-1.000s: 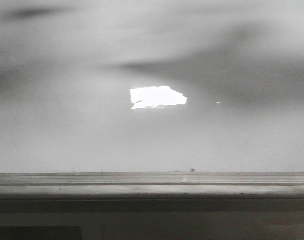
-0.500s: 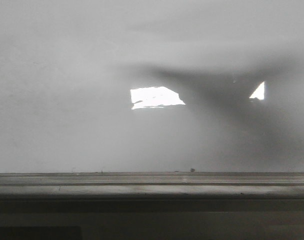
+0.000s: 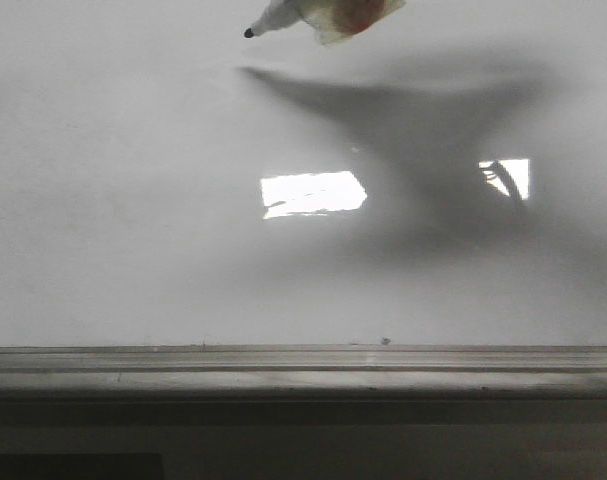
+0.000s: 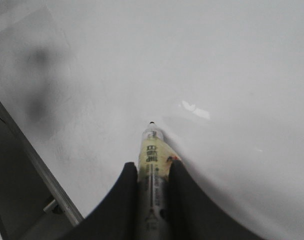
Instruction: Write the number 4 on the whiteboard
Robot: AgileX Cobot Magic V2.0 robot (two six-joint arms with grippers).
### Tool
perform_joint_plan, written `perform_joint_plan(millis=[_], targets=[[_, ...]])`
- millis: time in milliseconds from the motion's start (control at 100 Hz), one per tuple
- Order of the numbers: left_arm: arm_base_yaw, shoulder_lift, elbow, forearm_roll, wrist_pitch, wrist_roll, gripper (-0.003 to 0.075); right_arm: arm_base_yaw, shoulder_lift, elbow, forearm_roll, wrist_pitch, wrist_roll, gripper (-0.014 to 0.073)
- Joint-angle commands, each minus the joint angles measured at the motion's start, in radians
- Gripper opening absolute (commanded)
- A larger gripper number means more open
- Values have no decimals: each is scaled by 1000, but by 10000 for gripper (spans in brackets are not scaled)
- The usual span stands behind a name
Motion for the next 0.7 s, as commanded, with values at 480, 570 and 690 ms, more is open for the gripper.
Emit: perform_joint_plan(millis=[480,570,690], targets=[[5,-1,-27,-31,-77,-13,384,26,-6,-23,27,-151,-23,-62],[5,-1,-27,-31,-77,-13,384,26,14,-19,27,-159,-23,-62],[5,-1,-27,-37,-77,-13,384,26,38,-19,27,-155,-23,-62]])
